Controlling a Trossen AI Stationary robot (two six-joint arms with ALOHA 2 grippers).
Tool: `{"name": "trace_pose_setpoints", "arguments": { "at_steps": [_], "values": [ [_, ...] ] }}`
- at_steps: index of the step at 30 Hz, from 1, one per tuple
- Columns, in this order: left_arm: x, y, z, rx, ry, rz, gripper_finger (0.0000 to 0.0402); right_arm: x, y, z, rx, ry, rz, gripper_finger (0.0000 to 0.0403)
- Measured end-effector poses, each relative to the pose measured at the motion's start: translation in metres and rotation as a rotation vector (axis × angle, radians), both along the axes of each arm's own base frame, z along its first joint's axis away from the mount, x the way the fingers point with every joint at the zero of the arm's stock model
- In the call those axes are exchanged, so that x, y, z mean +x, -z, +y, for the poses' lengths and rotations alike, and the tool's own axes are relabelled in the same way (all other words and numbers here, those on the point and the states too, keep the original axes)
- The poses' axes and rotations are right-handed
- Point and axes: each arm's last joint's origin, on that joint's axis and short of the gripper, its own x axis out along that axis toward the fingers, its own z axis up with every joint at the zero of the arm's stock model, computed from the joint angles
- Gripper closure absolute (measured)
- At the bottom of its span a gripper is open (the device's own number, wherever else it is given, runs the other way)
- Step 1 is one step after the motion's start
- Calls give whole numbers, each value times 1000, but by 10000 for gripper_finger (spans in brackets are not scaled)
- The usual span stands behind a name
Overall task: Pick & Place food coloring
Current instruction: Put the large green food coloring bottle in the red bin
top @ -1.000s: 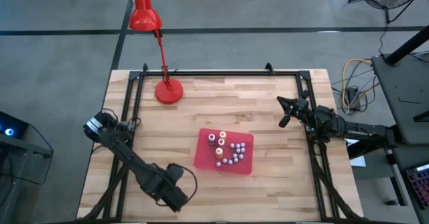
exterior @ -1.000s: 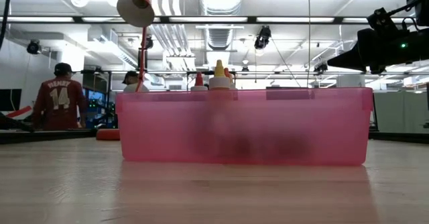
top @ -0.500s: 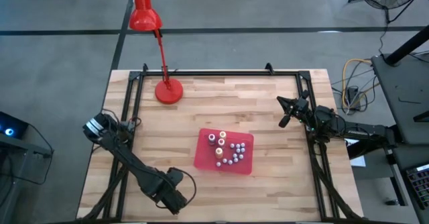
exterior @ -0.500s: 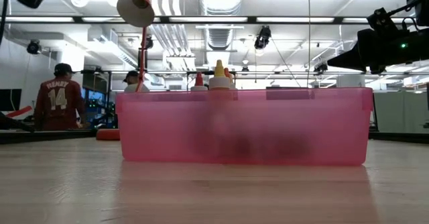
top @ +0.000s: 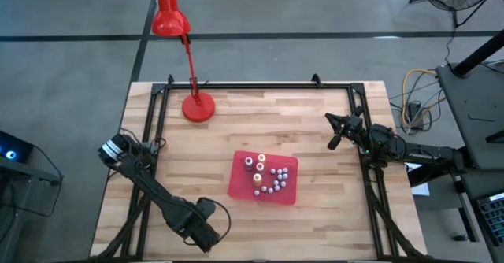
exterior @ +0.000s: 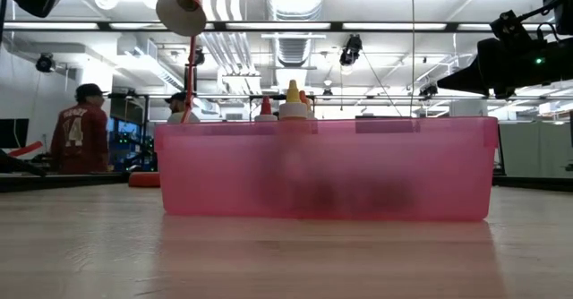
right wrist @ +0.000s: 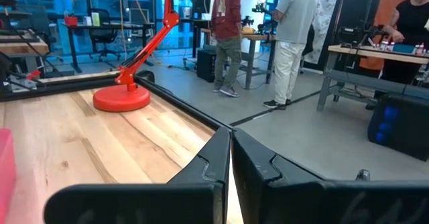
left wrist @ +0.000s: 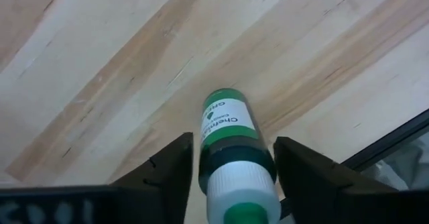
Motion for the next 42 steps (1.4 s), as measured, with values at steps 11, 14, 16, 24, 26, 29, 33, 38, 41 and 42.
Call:
{"name": "trace_pose_setpoints", "arguments": {
  "at_steps": [11,14,16,24,26,29,33,38,41,42],
  "values": [
    [0,0,0,-9,1,11,282,0,0,0,-4,0,4,394],
    [0,0,0,-13,13,13,278,0,0,0,4,0,-4,394],
    [-1,0,0,-19,23,16,278,0,0,0,3,0,-3,394],
    [6,-19,8,8,69,20,279,0,0,0,4,0,-3,394],
    [9,-27,12,21,81,11,279,0,0,0,-3,0,3,394],
    [14,-40,17,35,102,4,280,0,0,0,-1,0,1,394],
    [22,-57,27,58,126,-17,280,0,0,0,3,0,-3,394],
    [32,-75,41,74,154,-46,280,0,0,0,0,0,0,394],
    [38,-84,51,76,170,-64,280,0,0,0,4,0,-3,394],
    [41,-86,54,76,176,-71,280,0,0,0,1,0,-1,394]
  ]
}}
